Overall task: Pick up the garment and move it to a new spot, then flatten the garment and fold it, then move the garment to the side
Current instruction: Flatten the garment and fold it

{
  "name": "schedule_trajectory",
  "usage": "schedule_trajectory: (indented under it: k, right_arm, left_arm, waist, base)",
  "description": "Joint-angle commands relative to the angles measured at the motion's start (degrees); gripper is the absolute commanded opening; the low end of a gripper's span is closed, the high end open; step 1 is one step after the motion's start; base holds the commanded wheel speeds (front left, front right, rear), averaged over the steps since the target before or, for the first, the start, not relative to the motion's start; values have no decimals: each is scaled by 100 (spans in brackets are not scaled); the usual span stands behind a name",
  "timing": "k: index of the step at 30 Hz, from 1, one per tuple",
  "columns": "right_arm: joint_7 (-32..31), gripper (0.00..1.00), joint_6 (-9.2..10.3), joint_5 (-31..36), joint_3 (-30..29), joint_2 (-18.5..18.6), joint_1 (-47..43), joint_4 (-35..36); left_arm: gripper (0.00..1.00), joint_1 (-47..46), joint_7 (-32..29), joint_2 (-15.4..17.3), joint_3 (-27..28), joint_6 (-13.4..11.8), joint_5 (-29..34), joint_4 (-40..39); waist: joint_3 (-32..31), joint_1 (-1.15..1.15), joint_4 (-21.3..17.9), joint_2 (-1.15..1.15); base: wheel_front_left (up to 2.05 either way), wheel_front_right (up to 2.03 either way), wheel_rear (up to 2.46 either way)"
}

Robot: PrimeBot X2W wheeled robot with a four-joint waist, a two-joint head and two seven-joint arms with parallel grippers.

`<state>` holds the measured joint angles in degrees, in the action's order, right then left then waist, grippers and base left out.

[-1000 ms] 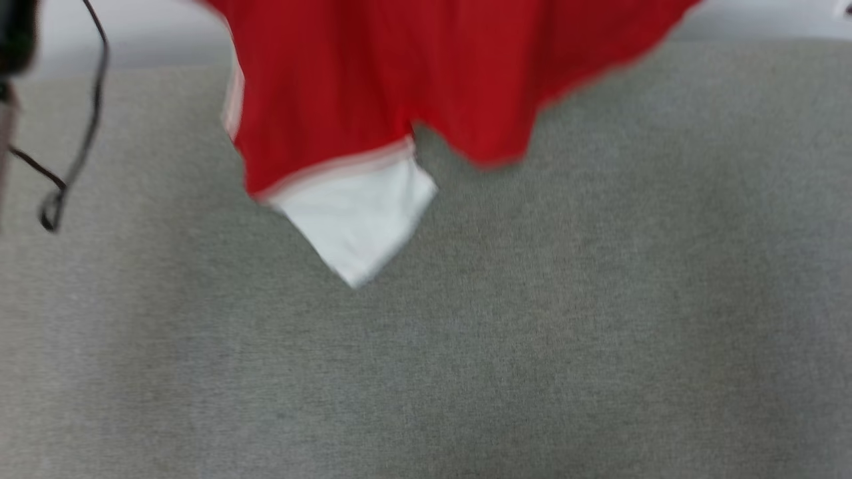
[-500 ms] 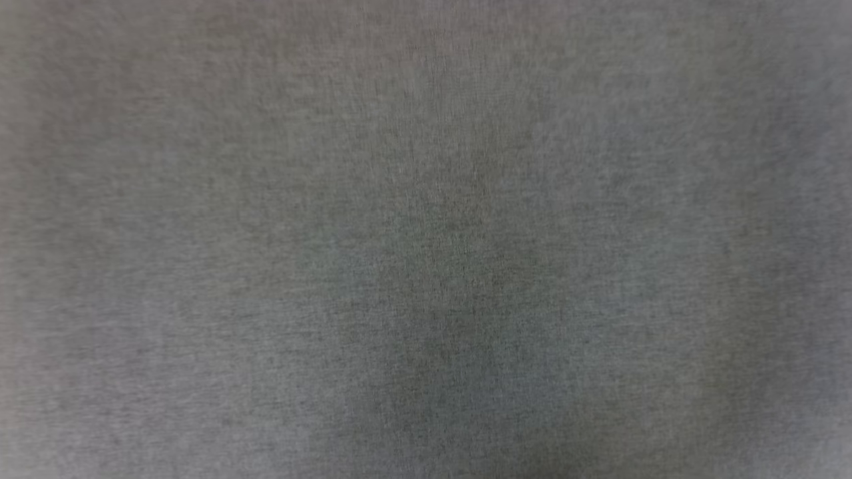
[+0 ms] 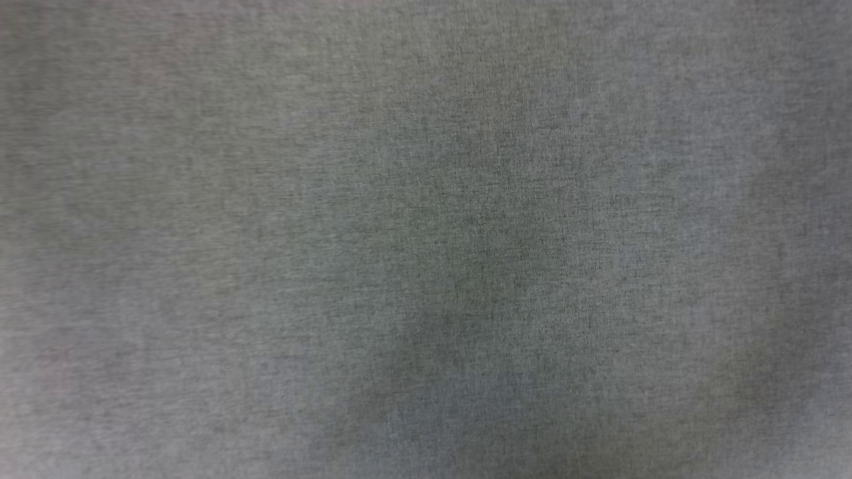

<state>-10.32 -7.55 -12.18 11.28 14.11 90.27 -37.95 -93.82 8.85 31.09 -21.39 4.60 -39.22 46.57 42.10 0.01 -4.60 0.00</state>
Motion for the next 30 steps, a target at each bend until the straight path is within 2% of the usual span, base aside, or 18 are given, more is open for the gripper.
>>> schedule_trajectory:
  k: [1, 8, 14, 17, 21, 25, 30]
  right_arm:
    - [39, 0, 12, -67, 80, 100, -90, -75]
    - [35, 0, 12, -578, 773, 438, -1208, -250]
    - [-133, 0, 13, -1111, 1101, 863, -2989, 44]
    - [-263, 0, 13, -1427, 1075, 1009, -3976, 337]
    - [-536, 0, 15, -1685, 939, 1219, -5276, 759]
    - [-870, 0, 11, -1775, 677, 1336, -6469, 1358]
    - [-1312, 0, 11, -1678, 114, 1212, -7882, 2217]
  left_arm:
    - [0, 150, 60, -21, 28, 40, -79, 78]
    - [0, 1478, 395, -253, 30, 220, -504, 450]
    - [0, 3425, 553, -524, -61, 264, -857, 281]
    - [0, 4566, 579, -602, -64, 259, -1043, 7]
    - [0, 5904, 612, -613, -23, 5, -1185, -519]
    - [0, 7145, 545, -462, 11, -404, -1280, -1287]
    - [0, 8537, 209, -220, 40, -1106, -1424, -2605]
  waist:
    - [-91, -1, 54, 0]
    - [-846, -1, 284, 0]
    - [-1916, -1, 493, 0]
    - [-2441, -1, 555, 0]
    - [-3059, -1, 592, 0]
    - [-3535, -1, 598, 0]
    - [-3995, -1, 594, 0]
  base:
    - [0, 0, 0]
    - [0, 0, 0]
    - [0, 0, 0]
    - [0, 0, 0]
    - [0, 0, 0]
    - [0, 0, 0]
    - [0, 0, 0]
